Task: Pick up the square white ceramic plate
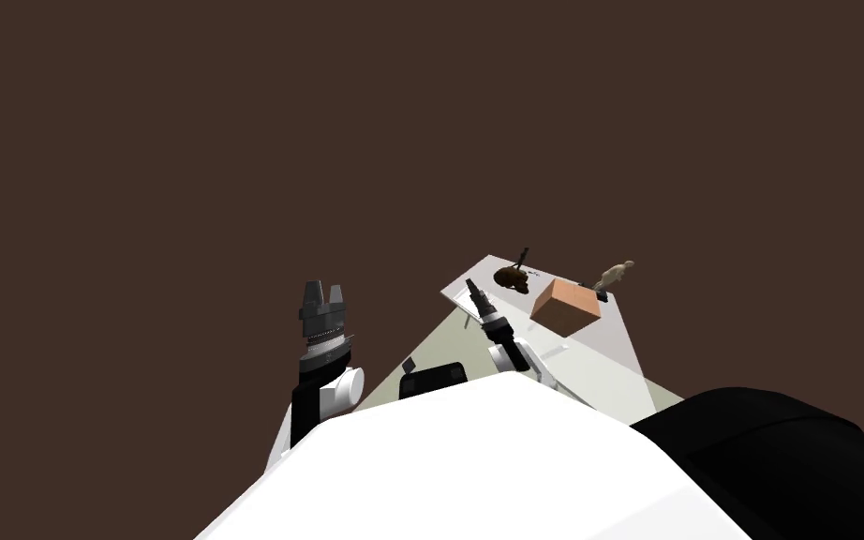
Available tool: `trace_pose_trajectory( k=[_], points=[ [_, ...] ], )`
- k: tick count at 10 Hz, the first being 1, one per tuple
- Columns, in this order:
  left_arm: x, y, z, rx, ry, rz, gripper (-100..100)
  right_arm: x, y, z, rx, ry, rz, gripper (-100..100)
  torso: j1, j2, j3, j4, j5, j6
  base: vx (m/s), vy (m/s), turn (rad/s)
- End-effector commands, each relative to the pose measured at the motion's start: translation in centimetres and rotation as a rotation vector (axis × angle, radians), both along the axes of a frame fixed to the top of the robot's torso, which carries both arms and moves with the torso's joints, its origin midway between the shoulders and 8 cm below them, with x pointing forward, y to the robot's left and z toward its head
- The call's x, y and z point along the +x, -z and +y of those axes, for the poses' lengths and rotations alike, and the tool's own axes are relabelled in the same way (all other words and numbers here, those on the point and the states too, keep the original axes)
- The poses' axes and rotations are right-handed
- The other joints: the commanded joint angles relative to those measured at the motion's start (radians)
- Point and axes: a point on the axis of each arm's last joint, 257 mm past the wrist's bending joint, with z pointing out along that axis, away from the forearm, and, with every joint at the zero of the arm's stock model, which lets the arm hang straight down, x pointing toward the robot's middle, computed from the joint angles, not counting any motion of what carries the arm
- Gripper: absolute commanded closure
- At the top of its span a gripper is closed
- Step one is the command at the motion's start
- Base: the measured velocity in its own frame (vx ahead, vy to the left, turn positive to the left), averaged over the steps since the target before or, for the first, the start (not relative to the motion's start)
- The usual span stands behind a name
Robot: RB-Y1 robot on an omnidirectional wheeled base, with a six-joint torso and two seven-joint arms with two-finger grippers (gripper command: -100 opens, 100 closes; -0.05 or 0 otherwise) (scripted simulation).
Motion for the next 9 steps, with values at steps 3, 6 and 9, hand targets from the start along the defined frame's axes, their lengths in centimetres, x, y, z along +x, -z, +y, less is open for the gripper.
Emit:
trace_pose_trajectory(
  k=[3,6,9],
  points=[
    [0.0,0.0,0.0,0.0,0.0,0.0,0,1.5,6.1,-1.2,-0.147,0.061,0.151,-100,0.0,0.0,0.0,0.0,0.0,0.0,-0.052,0.048,0.161],
    [0.0,0.0,0.0,0.0,0.0,0.0,0,1.8,9.4,-2.1,-0.219,0.09,0.231,-100,-0.001,-0.001,0.0,0.0,0.0,0.0,-0.03,0.037,0.094],
    [0.0,0.0,0.0,0.0,0.0,0.0,0,1.7,13.9,-3.4,-0.293,0.118,0.336,-100,0.001,0.0,0.0,0.0,0.0,0.0,-0.044,0.051,0.145]
  ],
)
